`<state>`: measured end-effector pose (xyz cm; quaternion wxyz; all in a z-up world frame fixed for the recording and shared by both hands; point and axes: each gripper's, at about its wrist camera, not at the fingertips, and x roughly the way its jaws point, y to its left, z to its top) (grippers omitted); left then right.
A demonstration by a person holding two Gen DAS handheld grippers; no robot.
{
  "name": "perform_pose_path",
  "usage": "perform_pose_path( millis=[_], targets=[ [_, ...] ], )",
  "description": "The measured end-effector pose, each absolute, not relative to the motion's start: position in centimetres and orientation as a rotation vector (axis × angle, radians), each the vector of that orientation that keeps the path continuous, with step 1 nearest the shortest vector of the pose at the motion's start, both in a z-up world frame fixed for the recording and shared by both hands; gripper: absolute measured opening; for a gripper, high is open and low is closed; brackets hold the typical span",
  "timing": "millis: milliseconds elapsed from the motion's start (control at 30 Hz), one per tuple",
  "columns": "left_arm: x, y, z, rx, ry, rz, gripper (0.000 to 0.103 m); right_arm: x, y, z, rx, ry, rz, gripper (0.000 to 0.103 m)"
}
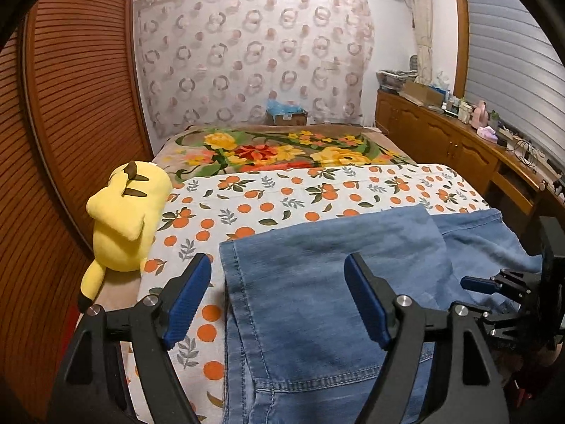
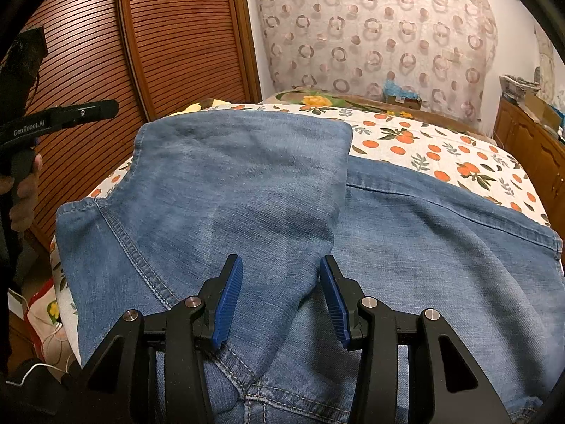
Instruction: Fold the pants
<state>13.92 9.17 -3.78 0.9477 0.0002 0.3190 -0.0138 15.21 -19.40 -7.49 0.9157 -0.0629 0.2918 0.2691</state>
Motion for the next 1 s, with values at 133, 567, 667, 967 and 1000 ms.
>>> perform_pose_path(
  millis=[133,567,667,967,1000],
  targets=[
    [13.6,8.6,-4.2,0.003,0.658,-0.054,0.079,15.0,-19.6,-7.3,-0.131,0.592,0.54,0.047],
    [13.0,3.5,-6.3,-0.01,0.694,-0.162,0.079,12.7,-27.5,-5.3,-0.065,0.542,0.4,0.047],
    [13.0,2.5,-6.5,-0.007,0.701,-0.185,0.079,12.1,-29.9,-4.5,-0.052,0.519,0.349,0.047],
    [13.3,-0.5,-7.4,0.006,0.723,-0.245,0.079,10.4,-36.4,-4.3,-0.002,0.511,0.2,0.047],
    [13.4,-0.9,-7.5,0.007,0.727,-0.252,0.079,10.2,-37.0,-4.4,0.004,0.513,0.19,0.047]
  ],
)
